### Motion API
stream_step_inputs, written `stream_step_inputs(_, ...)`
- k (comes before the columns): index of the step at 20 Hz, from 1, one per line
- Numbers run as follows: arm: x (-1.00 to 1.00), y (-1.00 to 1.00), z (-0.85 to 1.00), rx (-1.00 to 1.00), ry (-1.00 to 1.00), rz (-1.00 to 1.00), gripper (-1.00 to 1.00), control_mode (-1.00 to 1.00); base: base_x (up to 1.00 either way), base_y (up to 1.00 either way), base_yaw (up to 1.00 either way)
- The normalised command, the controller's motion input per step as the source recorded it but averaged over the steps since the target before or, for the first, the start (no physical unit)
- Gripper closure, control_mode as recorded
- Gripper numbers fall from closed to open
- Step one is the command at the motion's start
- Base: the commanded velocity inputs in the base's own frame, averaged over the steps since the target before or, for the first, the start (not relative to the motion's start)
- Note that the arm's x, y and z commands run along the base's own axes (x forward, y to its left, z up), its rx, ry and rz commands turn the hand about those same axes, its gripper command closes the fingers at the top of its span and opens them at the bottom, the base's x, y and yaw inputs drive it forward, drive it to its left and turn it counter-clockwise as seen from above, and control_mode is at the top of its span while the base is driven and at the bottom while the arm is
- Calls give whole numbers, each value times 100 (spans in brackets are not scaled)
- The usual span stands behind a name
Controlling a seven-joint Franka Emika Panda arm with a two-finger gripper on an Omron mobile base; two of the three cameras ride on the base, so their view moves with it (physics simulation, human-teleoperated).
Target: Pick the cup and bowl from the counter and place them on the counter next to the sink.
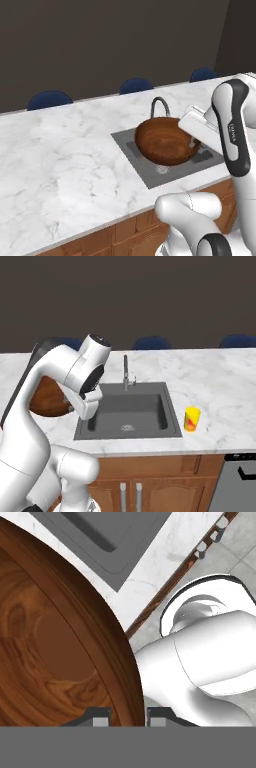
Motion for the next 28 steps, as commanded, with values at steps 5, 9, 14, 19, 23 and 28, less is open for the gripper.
stream_step_inputs(5, 0, 0, 0, 0, 0, 0, 100, 100, 51, 46, 1)
stream_step_inputs(9, 0, 0, 0, 0, 0, 0, 100, 100, 36, 31, 14)
stream_step_inputs(14, 0, 0, 0, 0, 0, 0, 100, 100, 6, 13, 6)
stream_step_inputs(19, 0, 0, 0, 0, 0, 0, 100, 100, 0, 0, 0)
stream_step_inputs(23, 0, 0, 0, 0, 0, 0, 100, 100, 0, 0, 0)
stream_step_inputs(28, 43, 37, -7, 0, 6, -7, 100, -100, 0, 0, 0)
